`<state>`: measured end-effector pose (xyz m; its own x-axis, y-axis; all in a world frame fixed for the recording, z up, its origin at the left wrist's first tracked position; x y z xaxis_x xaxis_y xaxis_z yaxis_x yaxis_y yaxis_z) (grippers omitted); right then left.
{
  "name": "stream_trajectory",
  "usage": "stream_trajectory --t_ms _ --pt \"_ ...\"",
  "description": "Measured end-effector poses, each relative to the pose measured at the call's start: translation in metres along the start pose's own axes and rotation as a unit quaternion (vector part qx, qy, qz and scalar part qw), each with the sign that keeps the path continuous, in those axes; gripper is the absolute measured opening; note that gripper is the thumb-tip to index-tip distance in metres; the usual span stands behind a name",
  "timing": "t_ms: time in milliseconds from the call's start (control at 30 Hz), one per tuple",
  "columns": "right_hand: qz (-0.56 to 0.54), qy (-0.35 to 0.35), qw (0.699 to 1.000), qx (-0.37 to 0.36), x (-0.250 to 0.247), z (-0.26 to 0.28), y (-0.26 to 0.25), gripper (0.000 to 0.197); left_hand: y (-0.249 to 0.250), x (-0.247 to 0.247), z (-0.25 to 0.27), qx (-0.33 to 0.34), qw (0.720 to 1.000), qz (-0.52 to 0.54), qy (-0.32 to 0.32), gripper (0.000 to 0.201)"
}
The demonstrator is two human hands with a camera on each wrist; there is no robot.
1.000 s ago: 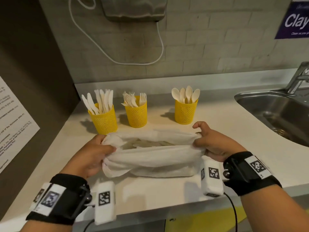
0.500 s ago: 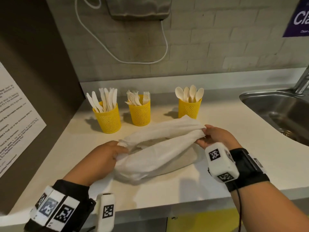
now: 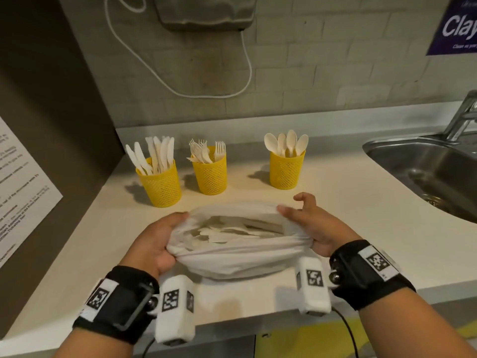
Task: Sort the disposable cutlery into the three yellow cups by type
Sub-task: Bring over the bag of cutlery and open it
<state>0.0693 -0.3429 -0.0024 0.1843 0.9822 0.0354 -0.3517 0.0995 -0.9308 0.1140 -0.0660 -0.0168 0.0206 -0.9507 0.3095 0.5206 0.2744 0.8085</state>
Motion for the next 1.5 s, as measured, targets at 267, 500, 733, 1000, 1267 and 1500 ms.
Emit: stream_trajectory --t_ms 267,500,733,1000,1267,1500 --pt "0.336 0.200 0.894 -0.221 -0.014 0.010 -0.037 0.025 0.022 -0.017 -0.009 0.112 0.930 -0.329 0.120 0.028" --pt "-0.110 0.046 0.992 0.035 -0.007 -0.017 -0.002 0.031 0.016 -0.023 -0.025 0.077 0.992 -0.047 0.091 0.035" --pt "-0.057 0.092 0.993 -0.043 -0.017 -0.016 -0.003 0.019 0.025 -0.004 0.005 0.115 0.983 -0.142 0.033 0.029" --pt "0.206 0.047 0.974 -0.083 0.009 0.003 -0.019 0.014 0.018 0.003 0.015 0.103 0.968 -0.229 0.013 0.055" --pt "0.052 0.077 0.994 -0.058 0.013 -0.013 -0.016 0.057 0.025 0.014 -0.011 0.078 0.988 0.128 0.026 0.026" --pt "-0.175 -0.022 0.981 0.087 0.004 -0.027 0.027 0.059 0.020 0.000 -0.022 0.050 0.984 0.162 0.057 0.009"
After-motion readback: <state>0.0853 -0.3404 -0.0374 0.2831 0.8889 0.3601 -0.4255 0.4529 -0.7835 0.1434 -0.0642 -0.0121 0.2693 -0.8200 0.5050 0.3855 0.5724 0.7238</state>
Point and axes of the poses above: each hand's wrist, its own z-axis away from the middle knuckle, its own x-axis out of the palm, y = z × x, the point moved 7 cm from there along -z, towards the middle knuckle, and after that the axes turned 1 degree about z, right-handed, at the moved point
